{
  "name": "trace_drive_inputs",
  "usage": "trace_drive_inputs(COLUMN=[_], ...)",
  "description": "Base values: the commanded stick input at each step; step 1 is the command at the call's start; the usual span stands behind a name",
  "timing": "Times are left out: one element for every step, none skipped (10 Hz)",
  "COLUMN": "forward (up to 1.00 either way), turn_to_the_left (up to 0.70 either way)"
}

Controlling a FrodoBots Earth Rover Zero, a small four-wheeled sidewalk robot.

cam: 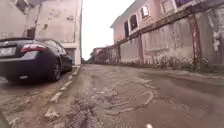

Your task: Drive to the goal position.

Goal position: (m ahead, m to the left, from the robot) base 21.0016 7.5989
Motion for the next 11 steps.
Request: trace_drive_inputs(forward=[0.00, 0.00, 0.00, 0.00, 0.70, 0.70, 0.70, 0.70, 0.70, 0.70, 0.70], turn_to_the_left=[0.00, 0.00, 0.00, 0.00, -0.11, -0.33, -0.26, -0.15, -0.04, 0.00, 0.00])
